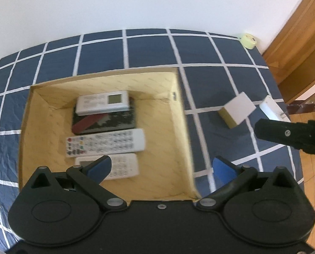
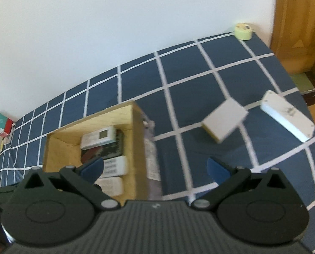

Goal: Organize objects
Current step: 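Move the right tool to the small white cardboard box on the cover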

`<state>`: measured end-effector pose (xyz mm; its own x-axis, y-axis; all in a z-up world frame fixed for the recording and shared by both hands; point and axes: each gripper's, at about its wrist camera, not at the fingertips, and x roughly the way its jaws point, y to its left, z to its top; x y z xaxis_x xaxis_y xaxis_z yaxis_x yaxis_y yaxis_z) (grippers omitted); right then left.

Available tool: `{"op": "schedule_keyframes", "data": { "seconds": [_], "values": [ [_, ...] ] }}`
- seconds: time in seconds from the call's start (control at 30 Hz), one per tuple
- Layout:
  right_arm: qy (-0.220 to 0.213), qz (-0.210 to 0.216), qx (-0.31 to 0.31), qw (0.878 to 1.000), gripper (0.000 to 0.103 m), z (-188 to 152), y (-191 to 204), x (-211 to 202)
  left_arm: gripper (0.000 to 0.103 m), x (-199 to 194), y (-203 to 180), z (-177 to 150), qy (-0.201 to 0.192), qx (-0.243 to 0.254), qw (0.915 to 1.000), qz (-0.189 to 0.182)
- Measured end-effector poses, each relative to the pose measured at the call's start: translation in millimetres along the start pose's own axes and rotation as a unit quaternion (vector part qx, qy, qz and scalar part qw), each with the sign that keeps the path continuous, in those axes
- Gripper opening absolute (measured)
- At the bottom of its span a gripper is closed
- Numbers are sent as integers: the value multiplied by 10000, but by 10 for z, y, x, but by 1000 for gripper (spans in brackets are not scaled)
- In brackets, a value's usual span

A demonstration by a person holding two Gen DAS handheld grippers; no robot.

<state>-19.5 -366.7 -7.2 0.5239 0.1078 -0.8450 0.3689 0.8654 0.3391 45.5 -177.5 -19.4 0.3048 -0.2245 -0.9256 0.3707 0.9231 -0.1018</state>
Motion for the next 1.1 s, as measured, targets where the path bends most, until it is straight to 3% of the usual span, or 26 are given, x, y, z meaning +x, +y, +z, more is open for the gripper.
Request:
{"op": "schedule_keyframes", "data": {
  "seconds": [0.57, 1.1],
  "values": [
    [175, 70, -615, 9979, 103, 299, -1063, -165, 103, 280, -997, -67, -35, -616, 9975, 359],
    [857, 486, -1384, 9855, 103, 926, -1511, 371, 103, 903, -1357, 313, 229, -1169, 9905, 684]
  ]
}}
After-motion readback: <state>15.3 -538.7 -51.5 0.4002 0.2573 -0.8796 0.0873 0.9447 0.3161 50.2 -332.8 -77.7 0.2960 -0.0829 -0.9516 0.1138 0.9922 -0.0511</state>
